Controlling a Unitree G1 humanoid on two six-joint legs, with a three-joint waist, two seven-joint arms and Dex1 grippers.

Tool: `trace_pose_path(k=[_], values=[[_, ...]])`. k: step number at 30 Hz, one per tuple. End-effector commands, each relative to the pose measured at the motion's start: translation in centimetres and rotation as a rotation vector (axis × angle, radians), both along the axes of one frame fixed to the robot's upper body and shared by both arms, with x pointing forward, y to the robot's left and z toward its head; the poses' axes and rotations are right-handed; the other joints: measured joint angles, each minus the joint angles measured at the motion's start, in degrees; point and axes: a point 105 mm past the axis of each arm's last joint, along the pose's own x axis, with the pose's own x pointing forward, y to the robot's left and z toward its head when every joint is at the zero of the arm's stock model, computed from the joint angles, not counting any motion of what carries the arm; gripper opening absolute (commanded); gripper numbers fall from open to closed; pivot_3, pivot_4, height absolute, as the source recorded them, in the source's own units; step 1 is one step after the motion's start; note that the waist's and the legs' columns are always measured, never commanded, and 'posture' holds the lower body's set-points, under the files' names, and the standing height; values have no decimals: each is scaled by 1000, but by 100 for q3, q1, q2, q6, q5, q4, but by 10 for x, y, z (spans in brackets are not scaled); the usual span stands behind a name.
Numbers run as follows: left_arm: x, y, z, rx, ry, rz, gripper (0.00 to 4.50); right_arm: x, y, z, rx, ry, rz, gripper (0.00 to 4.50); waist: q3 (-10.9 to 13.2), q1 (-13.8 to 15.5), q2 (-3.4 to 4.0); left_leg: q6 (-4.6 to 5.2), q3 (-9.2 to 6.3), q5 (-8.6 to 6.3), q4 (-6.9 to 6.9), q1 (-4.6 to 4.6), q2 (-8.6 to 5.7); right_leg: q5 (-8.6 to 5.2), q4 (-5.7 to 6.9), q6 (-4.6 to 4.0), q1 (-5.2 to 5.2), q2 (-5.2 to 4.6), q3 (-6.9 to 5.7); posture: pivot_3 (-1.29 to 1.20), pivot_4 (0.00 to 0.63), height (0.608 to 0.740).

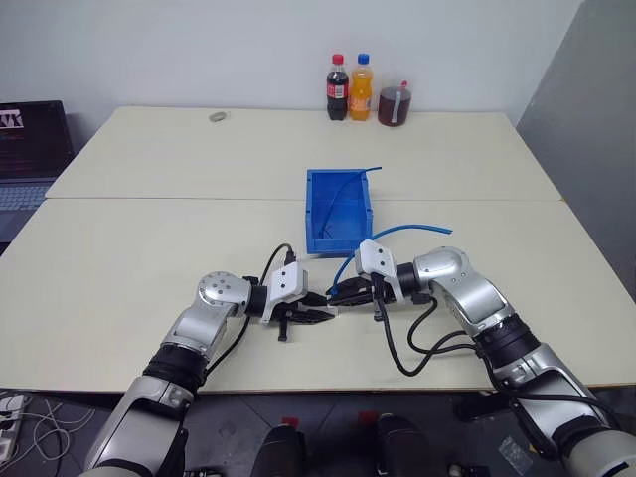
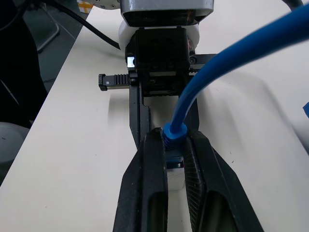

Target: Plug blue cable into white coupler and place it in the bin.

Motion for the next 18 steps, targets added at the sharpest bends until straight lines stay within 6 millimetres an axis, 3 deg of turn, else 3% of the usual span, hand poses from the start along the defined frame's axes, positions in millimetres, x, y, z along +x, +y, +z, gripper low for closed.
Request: trace_pose_path(k=[1,8,15,17,18], values=[[7,7,10,-12,-52,48,759,-13,-5,-39,-91,113,-23,216,-1,-1,1,1,0,-1,-2,18,0,-5,-1,-4,17,0,0,0,150,740],[3,7,8,-9,-48,37,759,-2,-9,-47,-124,108,-82,216,-12,-9,0,1,-2,-1,-6,28,2,-7,-1,-5,25,2,-2,0,150,740],[3,6,10,-26,-48,48,759,8,-5,-36,-74,111,-116,216,-15,-21,1,1,-4,-1,-10,61,13,-32,3,4,48,17,0,0,150,740],[3,6,13,-50,-41,56,1463,10,-6,-28,-54,91,-127,216,-15,-21,1,1,-7,-1,-10,61,16,-33,5,3,48,23,0,0,150,740],[2,8,16,-60,-33,58,1536,10,-6,-20,-49,61,-125,216,-15,-20,1,1,-8,-1,-10,62,17,-33,5,3,47,24,0,0,150,740]])
